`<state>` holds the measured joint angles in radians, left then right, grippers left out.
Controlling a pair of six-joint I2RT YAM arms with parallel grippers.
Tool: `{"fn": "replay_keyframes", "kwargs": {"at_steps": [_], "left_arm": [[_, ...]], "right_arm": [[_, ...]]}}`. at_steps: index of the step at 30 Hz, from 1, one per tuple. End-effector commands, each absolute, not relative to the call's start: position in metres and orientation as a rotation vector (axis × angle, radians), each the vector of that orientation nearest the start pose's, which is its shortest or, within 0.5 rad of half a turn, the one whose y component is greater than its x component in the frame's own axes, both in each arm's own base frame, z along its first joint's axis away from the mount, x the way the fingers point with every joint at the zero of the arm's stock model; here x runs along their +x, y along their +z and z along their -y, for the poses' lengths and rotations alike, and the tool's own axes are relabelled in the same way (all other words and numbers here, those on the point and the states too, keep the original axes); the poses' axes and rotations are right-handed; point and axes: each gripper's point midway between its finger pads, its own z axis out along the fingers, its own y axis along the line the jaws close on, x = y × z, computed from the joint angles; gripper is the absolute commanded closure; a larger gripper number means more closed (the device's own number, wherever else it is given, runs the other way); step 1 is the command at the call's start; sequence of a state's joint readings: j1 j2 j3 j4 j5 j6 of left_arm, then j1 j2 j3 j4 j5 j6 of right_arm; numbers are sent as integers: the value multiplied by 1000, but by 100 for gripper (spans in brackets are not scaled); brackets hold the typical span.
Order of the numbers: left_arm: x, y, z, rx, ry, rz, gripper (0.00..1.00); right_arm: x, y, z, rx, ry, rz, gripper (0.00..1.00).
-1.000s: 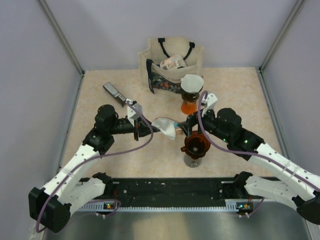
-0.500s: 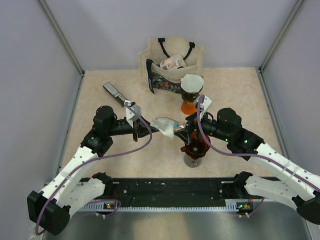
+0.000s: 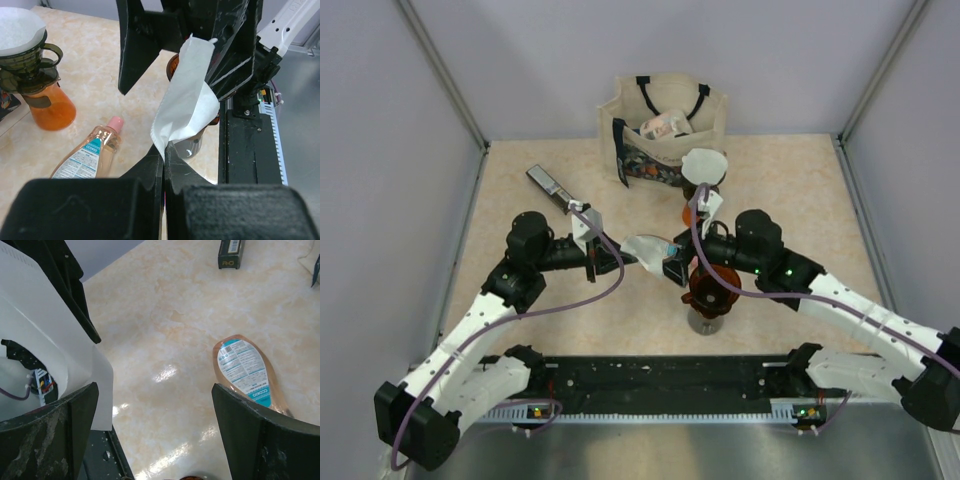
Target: Place the coffee filter in the dripper
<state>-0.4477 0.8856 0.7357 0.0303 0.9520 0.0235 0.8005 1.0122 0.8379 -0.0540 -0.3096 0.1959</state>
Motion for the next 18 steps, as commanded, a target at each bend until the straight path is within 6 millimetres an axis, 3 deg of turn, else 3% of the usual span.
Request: {"fn": "replay_keyframes", "kwargs": {"at_steps": [1,6,13,18], "left_arm": [[184,294,248,1093,-1102,-1322,100],[185,291,247,1086,-1097,-1332,100],[184,291,246,1086,-1088,-1327,100],[184,291,246,1088,-1091,-1325,100]], "right_arm": [[201,295,-316,-820,1080,-1600,4],[193,297,-313,-837,1099,-1588,4],[177,315,-303,-856,1122,-1505,4],[180,321,-301,-822,1114,-1497,4]]}}
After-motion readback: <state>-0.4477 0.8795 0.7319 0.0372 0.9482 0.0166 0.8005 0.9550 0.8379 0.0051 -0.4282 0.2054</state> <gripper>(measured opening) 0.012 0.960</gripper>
